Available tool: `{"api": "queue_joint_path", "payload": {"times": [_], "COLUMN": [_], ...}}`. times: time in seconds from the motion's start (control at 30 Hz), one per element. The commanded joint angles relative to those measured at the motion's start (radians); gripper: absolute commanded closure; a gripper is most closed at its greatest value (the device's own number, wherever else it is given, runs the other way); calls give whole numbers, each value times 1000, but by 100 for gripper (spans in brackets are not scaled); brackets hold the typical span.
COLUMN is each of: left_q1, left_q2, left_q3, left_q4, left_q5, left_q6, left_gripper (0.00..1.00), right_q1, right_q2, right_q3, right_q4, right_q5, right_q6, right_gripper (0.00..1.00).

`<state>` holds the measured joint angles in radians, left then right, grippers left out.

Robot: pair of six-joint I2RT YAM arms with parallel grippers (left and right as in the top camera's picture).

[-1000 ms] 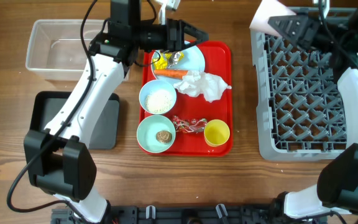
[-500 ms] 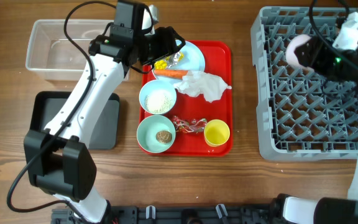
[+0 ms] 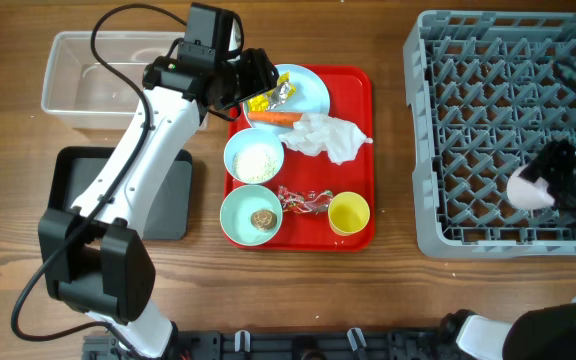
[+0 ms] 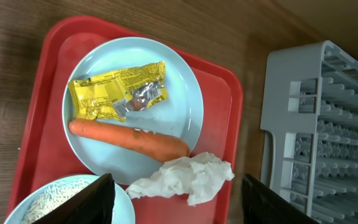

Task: Sort waste into correct bins and load items into the dishwasher rack
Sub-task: 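Carry the pink cup with the right gripper into the rack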

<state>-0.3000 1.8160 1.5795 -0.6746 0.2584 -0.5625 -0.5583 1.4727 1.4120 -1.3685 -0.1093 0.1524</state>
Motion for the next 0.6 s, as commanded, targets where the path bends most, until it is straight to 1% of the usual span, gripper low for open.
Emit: {"api": "queue_joint_path", "payload": {"times": [0.0, 0.13, 0.3, 0.47, 0.57], "left_q1": [3, 3, 3, 3, 3], "left_q2": [2, 2, 2, 2, 2], "left_q3": [5, 5, 4, 2, 2], "left_q4": [-1, -19, -34, -57, -60], "left_q5": [-14, -33, -47, -48, -48], "left_q6": [8, 9, 9, 9, 9], "left_gripper": [36, 36, 36, 35, 35], "right_q1": [-18, -18, -18, -18, -18], "right_q2": [40, 86, 89, 89, 95], "right_q3": [-33, -33, -45, -160, -169], "right_q4": [22, 18, -19, 69, 82], "right_q5": [100, 114, 119, 129, 137], "right_q6": [57, 60, 60, 92, 101], "right_gripper": [53, 53, 53, 54, 53]}}
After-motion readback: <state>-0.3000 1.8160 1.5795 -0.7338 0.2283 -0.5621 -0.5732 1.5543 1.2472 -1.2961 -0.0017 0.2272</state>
